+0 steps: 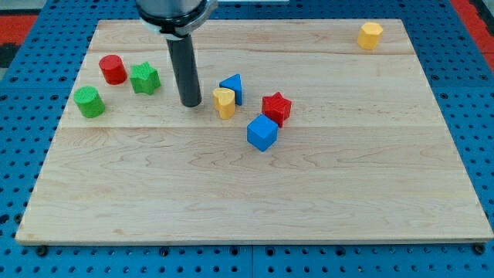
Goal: Slide the green circle to the center
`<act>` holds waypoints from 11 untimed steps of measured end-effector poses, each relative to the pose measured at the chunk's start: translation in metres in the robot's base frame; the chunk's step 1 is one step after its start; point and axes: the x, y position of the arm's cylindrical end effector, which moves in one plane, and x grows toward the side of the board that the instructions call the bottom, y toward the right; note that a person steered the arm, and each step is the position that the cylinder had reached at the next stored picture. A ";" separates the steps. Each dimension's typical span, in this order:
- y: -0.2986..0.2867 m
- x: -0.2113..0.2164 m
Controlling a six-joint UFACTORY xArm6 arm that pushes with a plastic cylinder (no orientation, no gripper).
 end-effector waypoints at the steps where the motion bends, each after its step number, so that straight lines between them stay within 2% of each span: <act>1: 0.037 0.004; 2: 0.058 0.020; 3: 0.033 0.041; 4: -0.039 0.084; 5: -0.134 0.089; 6: -0.217 0.058; 7: -0.224 0.022; 8: -0.185 0.008; 9: -0.123 0.012; 10: -0.120 0.017; 11: -0.148 -0.011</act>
